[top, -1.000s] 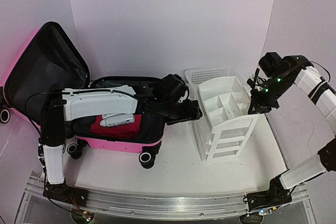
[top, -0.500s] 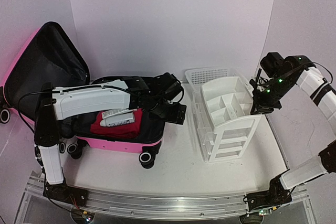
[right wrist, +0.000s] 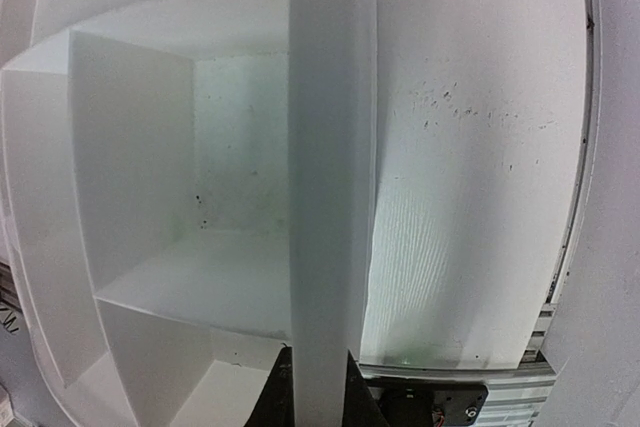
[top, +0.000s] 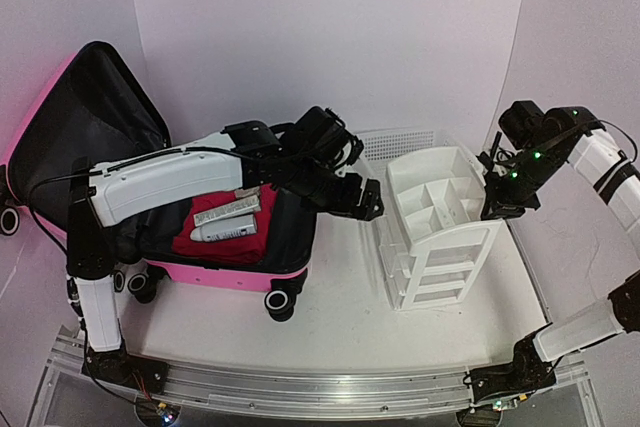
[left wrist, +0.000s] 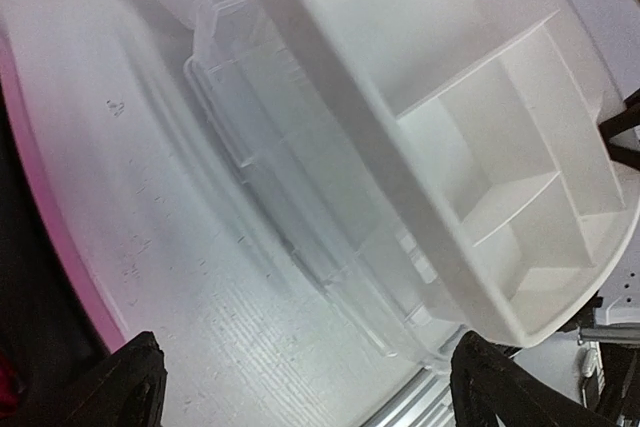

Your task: Open, take out, and arrange the luggage

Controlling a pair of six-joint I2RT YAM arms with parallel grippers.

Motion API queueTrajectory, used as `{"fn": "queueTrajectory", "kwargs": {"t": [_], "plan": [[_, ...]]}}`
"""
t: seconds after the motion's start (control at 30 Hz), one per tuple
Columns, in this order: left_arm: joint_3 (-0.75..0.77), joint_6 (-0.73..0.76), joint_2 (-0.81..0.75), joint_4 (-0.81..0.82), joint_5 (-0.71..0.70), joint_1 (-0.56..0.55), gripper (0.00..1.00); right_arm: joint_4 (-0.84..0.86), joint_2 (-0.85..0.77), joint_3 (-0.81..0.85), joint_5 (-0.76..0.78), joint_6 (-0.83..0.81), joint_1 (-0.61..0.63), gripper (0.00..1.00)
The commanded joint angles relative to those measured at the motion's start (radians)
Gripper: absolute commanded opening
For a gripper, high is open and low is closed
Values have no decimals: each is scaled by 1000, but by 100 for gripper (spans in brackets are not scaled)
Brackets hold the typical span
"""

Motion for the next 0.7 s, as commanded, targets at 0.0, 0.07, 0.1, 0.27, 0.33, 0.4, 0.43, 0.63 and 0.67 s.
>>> {"fn": "queueTrajectory", "kwargs": {"t": [0.0,0.07,0.1,0.27,0.33,0.4,0.43,0.63,0.67], "plan": [[116,-29,94,52,51,-4,98,37,-40,2,-4,-1,-5,0],[140,-33,128,51,38,-5,97,36,-45,3,-3,-2,-4,0],[151,-34,144,52,34,-5,96,37,-47,4,-2,-3,-5,0],[154,-41,195,33,20,-6,91,37,-48,2,2,-6,-4,0],[125,-30,174,11,-34,-7,89,37,-49,-1,5,-6,-4,0],[81,-13,140,-11,-102,-7,87,36,-52,-2,10,-6,-4,0],[55,-4,119,-20,-133,-6,87,36,-54,-4,12,-6,-4,0],[-43,27,44,-69,-211,-6,87,33,-64,-1,15,-5,-4,0],[-47,31,37,-77,-218,-6,87,31,-65,0,16,-5,-4,0]]}}
